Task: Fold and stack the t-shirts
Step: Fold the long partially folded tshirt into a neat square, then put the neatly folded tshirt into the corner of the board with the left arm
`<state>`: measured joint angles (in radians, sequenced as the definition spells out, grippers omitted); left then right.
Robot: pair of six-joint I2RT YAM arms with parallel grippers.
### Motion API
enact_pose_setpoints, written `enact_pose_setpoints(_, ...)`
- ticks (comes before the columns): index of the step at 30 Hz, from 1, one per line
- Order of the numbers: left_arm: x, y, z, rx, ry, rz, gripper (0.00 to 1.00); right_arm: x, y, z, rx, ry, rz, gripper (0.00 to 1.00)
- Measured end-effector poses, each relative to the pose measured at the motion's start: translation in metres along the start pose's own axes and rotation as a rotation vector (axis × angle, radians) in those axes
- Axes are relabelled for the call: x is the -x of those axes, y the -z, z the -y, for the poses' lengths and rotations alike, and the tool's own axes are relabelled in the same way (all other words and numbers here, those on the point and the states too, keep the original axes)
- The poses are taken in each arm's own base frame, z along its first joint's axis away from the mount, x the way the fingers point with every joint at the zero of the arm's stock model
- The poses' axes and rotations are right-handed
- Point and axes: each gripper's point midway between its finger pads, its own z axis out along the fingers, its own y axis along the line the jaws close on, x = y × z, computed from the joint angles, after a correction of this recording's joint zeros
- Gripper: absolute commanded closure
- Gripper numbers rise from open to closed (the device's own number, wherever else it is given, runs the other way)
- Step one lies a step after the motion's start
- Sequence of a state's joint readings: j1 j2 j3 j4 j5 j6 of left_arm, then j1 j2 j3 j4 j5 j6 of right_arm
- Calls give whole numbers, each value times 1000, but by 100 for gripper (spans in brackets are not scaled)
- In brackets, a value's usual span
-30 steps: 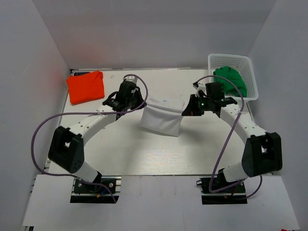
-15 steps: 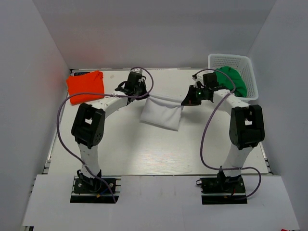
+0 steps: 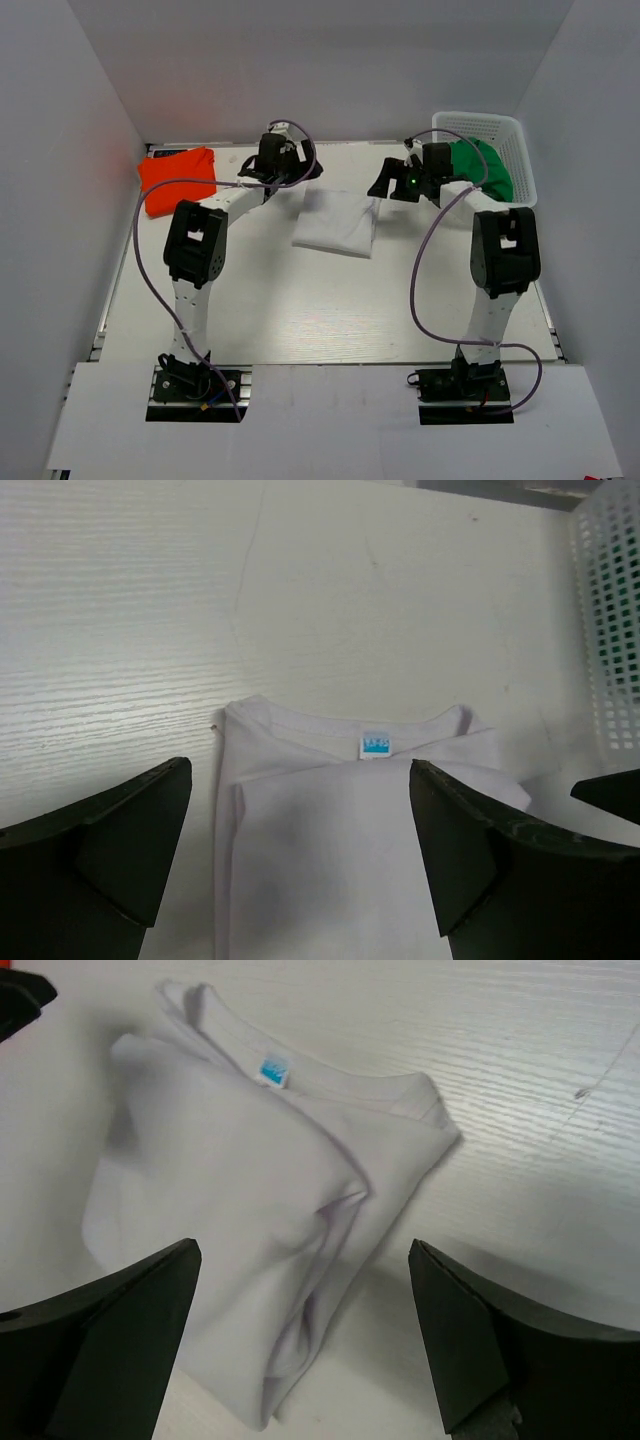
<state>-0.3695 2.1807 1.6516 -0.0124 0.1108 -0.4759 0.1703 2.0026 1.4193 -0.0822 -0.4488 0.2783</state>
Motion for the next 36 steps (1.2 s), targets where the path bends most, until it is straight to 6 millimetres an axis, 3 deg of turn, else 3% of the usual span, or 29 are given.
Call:
enact_pose_setpoints(5, 7, 25, 27, -90, -24, 14, 0, -6, 29, -48, 82, 71, 41, 10)
enact_pose_setpoints(10, -20, 39, 48, -203, -3, -52, 0, -33, 15, -81, 203, 96, 6, 10)
enact_pose_setpoints(15, -56, 33, 52, -277, 43, -163, 0, -70, -10, -76, 223, 66, -80, 10)
enact_pose_setpoints(19, -98, 34, 37, -262, 81, -260, 0, -105, -13, -60, 197, 19, -138, 10)
enact_pose_setpoints(21, -116, 38, 31, -261, 96, -294, 0, -105, -11, -59, 199, 25, -113, 10)
enact_pose_setpoints(24, -121, 48, 30, -272, 101, -293, 0, -109, -8, -57, 199, 38, -88, 10)
enact_pose_setpoints(30, -145, 88, 31, -285, 108, -331, 0, -129, 8, -61, 213, 66, -66, 10)
enact_pose_setpoints(36, -188, 169, 30, -246, 76, -411, 0, -188, 55, -85, 271, 110, -140, 10)
